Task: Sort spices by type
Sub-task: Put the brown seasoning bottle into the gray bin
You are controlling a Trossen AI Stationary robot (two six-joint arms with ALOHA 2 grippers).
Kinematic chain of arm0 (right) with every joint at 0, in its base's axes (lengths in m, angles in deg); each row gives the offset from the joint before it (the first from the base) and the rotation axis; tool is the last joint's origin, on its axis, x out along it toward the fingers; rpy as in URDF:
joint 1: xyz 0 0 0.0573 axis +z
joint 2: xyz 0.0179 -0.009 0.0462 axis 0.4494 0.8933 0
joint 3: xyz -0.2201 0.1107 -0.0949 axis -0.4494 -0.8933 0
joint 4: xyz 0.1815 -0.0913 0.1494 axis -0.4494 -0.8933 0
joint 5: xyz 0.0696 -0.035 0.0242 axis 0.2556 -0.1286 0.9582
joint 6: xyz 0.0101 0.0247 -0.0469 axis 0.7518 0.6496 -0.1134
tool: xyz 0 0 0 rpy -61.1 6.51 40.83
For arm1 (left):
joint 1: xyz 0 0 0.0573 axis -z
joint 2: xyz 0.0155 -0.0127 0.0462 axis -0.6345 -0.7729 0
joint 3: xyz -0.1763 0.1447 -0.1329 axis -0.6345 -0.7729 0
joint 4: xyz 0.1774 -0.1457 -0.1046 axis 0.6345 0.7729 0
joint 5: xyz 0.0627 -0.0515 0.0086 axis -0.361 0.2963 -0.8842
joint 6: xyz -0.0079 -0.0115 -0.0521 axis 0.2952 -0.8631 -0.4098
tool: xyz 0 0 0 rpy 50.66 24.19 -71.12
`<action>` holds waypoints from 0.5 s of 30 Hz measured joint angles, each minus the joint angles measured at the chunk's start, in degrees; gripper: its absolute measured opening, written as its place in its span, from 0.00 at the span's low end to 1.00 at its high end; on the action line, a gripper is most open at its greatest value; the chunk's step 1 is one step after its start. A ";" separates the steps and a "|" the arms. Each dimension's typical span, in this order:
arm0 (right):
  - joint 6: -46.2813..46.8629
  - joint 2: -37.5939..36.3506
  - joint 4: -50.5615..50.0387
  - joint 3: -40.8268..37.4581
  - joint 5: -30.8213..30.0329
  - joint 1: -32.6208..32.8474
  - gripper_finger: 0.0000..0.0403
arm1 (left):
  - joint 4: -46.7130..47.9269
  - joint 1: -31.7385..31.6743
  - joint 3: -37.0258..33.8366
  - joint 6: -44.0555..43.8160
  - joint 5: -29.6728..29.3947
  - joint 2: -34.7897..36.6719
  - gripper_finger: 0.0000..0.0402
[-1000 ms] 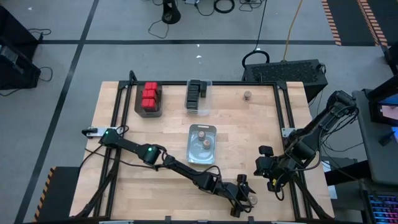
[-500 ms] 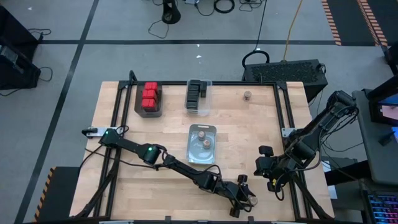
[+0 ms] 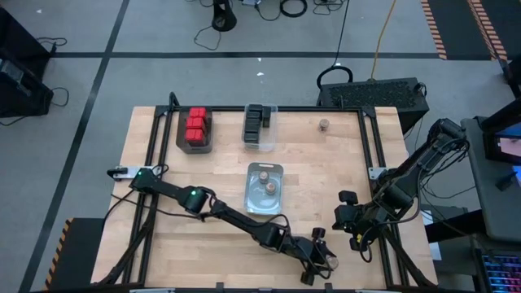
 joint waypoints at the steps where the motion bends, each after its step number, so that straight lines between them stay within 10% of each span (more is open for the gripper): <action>1: 0.00 0.00 0.06 0.00 0.02 0.00 0.00 | 0.88 0.00 -0.01 0.19 -0.01 0.81 0.48; 15: 0.00 0.00 0.24 0.00 0.15 0.02 0.00 | 26.74 0.37 0.01 7.53 -5.84 11.53 0.48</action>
